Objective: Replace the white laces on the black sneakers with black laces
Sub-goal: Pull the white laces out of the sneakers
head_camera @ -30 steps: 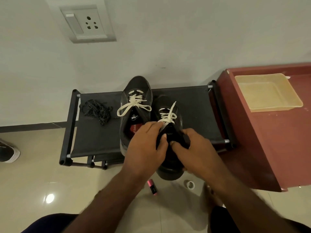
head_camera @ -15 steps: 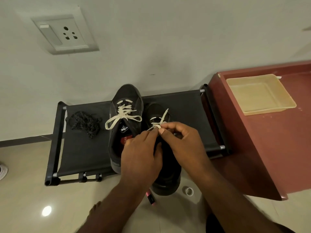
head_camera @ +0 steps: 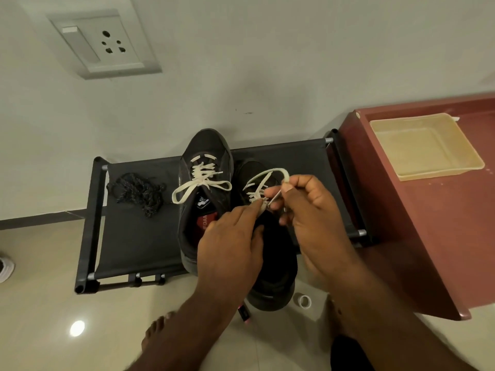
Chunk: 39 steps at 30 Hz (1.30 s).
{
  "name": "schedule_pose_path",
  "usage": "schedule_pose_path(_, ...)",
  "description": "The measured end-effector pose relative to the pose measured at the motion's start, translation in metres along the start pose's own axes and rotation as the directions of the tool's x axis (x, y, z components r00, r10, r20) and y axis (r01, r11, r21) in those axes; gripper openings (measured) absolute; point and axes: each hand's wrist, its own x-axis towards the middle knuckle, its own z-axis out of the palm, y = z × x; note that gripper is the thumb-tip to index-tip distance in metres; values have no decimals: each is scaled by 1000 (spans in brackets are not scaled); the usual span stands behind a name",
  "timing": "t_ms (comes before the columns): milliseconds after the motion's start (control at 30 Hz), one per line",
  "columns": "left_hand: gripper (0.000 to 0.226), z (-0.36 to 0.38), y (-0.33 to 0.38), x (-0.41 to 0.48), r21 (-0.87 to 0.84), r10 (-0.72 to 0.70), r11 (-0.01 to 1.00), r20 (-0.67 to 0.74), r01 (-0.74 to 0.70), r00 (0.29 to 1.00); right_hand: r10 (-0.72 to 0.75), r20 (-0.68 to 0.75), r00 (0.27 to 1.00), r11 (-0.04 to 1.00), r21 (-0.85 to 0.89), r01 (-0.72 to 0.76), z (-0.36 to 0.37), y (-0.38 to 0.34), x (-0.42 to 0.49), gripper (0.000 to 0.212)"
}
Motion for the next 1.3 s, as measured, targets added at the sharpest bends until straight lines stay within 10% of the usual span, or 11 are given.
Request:
schedule_pose_path(300,32,2,-3,0,-18,18,1000,-26,-18,999,-63,-230,971,991,99,88,-25,-15,10,11)
schedule_pose_path(433,30,2,-2,1,-60,-5,998,-57,2,998,-133,-92,987,959,-264,105,-27,-7,6,27)
schedule_pose_path(700,30,3,-1,2,-68,-40,997,-65,35,997,-100,254,962,548,-793,266,-20,11,4,11)
schedule_pose_path(933,25,2,2,2,-58,-39,998,-81,34,996,-174,121,977,796,-567,212,-26,0,4,15)
schedule_pose_path(1000,25,1,2,2,-62,-42,997,-82,37,996,-101,90,991,982,-148,113,-24,-7,5,19)
schedule_pose_path(1100,26,0,3,1,-60,-31,998,-85,26,996,-19,134,991,869,492,-50,-28,-18,7,18)
schedule_pose_path(1300,24,-2,3,1,-100,-40,994,-71,33,997,46,-112,993,953,304,-10,-31,-16,8,21)
